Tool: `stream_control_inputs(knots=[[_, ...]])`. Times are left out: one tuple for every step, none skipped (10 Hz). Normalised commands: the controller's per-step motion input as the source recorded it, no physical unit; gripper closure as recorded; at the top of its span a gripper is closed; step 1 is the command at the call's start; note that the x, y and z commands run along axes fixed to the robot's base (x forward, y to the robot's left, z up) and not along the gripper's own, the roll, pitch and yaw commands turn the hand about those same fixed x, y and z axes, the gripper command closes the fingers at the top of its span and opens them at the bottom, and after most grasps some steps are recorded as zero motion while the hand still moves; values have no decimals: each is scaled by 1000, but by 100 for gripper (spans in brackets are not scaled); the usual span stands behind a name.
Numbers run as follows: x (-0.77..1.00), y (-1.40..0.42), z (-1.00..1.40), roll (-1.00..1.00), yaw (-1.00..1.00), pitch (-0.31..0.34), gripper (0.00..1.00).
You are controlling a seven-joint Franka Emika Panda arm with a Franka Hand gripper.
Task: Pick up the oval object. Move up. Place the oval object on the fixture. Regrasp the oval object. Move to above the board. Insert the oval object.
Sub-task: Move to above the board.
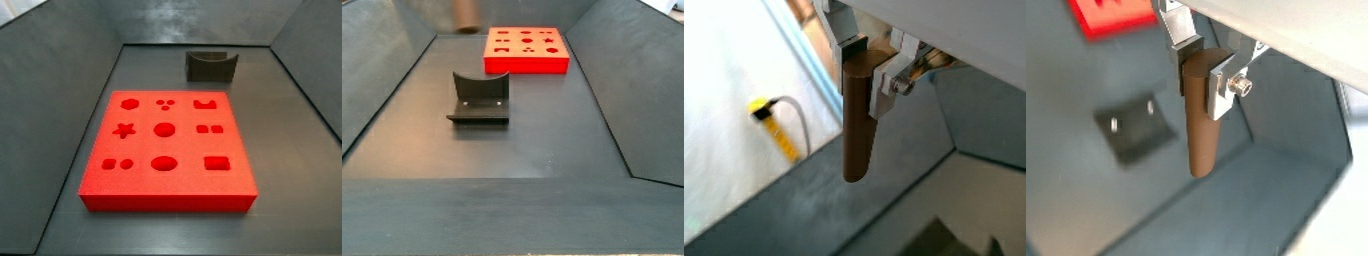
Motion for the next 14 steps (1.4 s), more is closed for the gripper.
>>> stream_control_inputs(knots=[[-624, -1000, 168, -514, 1000, -46, 100], [-619, -1000, 173, -500, 1000, -76, 100], [-617, -1000, 177, -482, 1000, -113, 100], [-620, -1000, 181, -467, 1000, -143, 100], [-628, -1000, 179, -454, 1000, -172, 100], [-654, -1000, 187, -432, 1000, -214, 100], [-683, -1000, 192, -414, 1000, -248, 100], [-668, -941, 175, -397, 1000, -283, 100], [-487, -643, 107, -381, 1000, -321, 100], [-287, -295, 43, -359, 1000, -372, 100], [-186, -122, 21, -342, 1000, -411, 100], [-134, -42, 6, -317, 1000, -464, 100], [-121, -22, 4, -288, 1000, -512, 100], [-114, -11, 1, -269, 1000, -544, 100]])
